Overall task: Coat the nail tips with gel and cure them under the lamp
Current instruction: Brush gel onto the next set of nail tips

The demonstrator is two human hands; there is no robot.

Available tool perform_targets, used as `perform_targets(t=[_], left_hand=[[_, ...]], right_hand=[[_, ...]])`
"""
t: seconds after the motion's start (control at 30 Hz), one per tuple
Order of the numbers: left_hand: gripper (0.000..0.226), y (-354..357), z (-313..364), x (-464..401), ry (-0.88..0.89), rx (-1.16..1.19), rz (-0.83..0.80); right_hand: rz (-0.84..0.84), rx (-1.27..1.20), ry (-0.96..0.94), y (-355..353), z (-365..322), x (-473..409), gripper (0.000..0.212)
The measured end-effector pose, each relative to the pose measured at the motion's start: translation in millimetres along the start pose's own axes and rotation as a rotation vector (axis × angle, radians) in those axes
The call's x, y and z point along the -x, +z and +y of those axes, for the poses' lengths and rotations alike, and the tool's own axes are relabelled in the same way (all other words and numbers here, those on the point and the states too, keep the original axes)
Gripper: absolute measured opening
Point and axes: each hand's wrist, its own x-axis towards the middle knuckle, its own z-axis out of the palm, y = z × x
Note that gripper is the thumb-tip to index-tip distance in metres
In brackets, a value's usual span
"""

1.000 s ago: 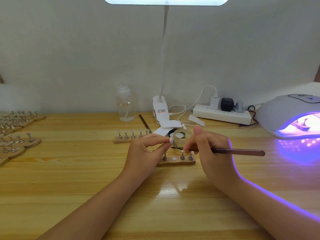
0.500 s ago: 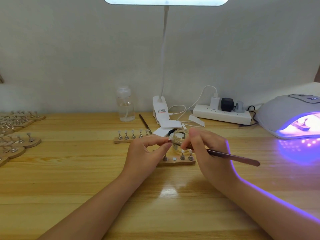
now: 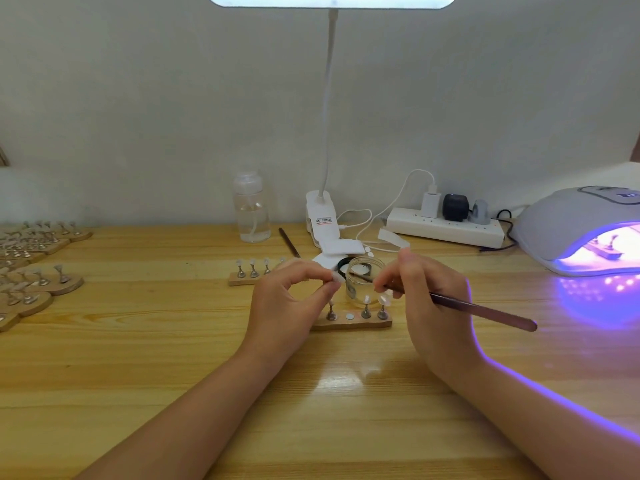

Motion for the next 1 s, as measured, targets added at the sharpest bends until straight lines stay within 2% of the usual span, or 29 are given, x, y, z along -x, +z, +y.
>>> perform_targets(t=[0.27, 0.5, 0.6, 0.73, 0.83, 1.0], left_hand=[[0.017, 0.6, 0.0, 1.1, -0.022, 0.023, 0.022], [0.026, 0.5, -0.8, 0.7, -0.043, 0.016, 0.038], [0.025, 0.3, -0.6, 0.8, -0.050, 0.007, 0.029], [0.027, -0.1, -0.1, 1.0, -0.061, 0.001, 0.021], [0.024, 0.3, -0.2, 1.0, -0.073, -0.007, 0.017], [0.025, 0.8, 0.2, 1.1, -0.078, -0.002, 0.016]], right_hand=[[-0.025, 0.181, -0.209, 0.1, 2.4, -0.2, 0.036], [-0.087, 0.281, -0.352, 1.5, 6.6, 0.9, 0.037], [-0.071, 0.240, -0.359, 0.4, 8.0, 0.4, 0.040], [-0.076, 0.315, -0.363, 1.9, 8.2, -0.3, 0.037], [-0.098, 0.261, -0.361, 1.2, 8.3, 0.3, 0.046], [-0.079, 0.305, -0.369, 1.8, 7.3, -0.3, 0.040]])
